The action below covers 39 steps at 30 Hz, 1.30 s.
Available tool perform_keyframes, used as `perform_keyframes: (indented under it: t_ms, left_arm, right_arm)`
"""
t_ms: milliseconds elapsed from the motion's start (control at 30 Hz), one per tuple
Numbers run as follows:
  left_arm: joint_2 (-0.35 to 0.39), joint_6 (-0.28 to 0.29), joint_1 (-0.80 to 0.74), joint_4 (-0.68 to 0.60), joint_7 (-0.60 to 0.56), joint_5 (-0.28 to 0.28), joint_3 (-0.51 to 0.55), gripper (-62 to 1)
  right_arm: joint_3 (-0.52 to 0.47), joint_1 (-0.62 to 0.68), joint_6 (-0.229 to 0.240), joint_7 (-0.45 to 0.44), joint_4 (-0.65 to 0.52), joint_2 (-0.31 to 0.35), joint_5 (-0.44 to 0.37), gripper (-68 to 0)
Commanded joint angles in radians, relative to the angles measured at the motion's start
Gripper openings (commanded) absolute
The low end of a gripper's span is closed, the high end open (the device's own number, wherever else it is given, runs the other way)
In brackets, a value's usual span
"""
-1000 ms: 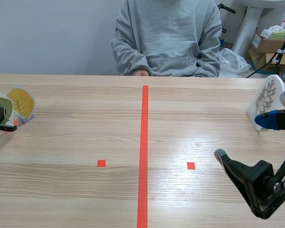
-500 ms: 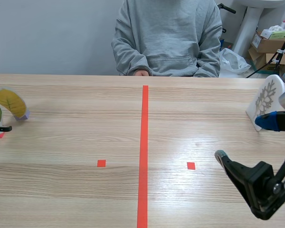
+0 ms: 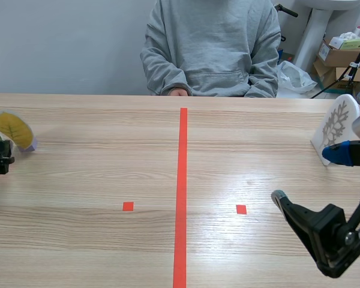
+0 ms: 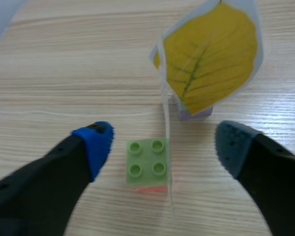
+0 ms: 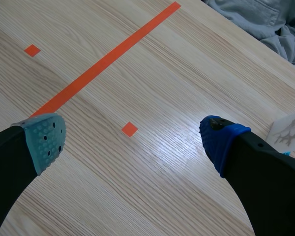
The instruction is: Do the leaf sorting experiment
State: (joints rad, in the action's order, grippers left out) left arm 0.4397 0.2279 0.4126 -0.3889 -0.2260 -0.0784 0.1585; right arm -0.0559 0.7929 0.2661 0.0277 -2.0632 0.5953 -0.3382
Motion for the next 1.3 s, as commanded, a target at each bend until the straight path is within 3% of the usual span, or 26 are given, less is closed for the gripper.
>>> perform_keyframes:
  t_ms: [0,167,333,467,667,833,933,1100,1267]
  left_arm:
    - [0.013,-0.002,0.0,-0.033,-0.023,-0.007,0.01,-3.8]
    - [0.033,0.031,-0.089,-0.098,-0.047,-0.007,0.01,-1.1]
    - [0.078,0.037,-0.286,-0.267,-0.045,-0.011,0.01,-1.1]
    - [0.093,0.037,-0.53,-0.5,-0.047,-0.014,0.011,-1.1]
    - [0.087,0.037,-0.935,-0.96,-0.105,-0.014,0.011,-1.1]
    - [0.06,0.039,-1.178,-1.279,-0.1,-0.014,0.011,-1.1]
    - [0.039,0.056,-1.247,-1.389,-0.053,-0.022,0.011,-1.1]
    - [0.024,0.129,-1.3,-1.496,0.035,-0.129,0.011,-1.1]
    - [0.008,0.145,-1.327,-1.591,0.119,-0.17,0.011,-1.1]
  right_arm:
    - [-0.002,-0.008,-0.007,-0.008,0.002,0.008,-0.006,-11.9]
    - [-0.002,-0.008,-0.007,0.011,0.002,0.008,-0.006,-11.9]
    - [-0.002,-0.009,-0.007,0.012,0.002,0.008,-0.006,-11.9]
    - [-0.002,-0.009,-0.007,0.012,0.002,0.008,-0.006,-11.9]
    - [-0.002,-0.009,-0.007,0.011,0.002,0.008,-0.006,-11.9]
    - [-0.002,-0.009,-0.007,0.011,0.002,0.008,-0.006,-11.9]
    - [-0.002,-0.009,-0.007,0.011,0.002,0.008,-0.006,-11.9]
    - [-0.002,-0.009,-0.007,0.011,0.002,0.008,-0.006,-11.9]
    - [-0.002,-0.009,-0.006,0.011,0.002,0.008,-0.006,-11.9]
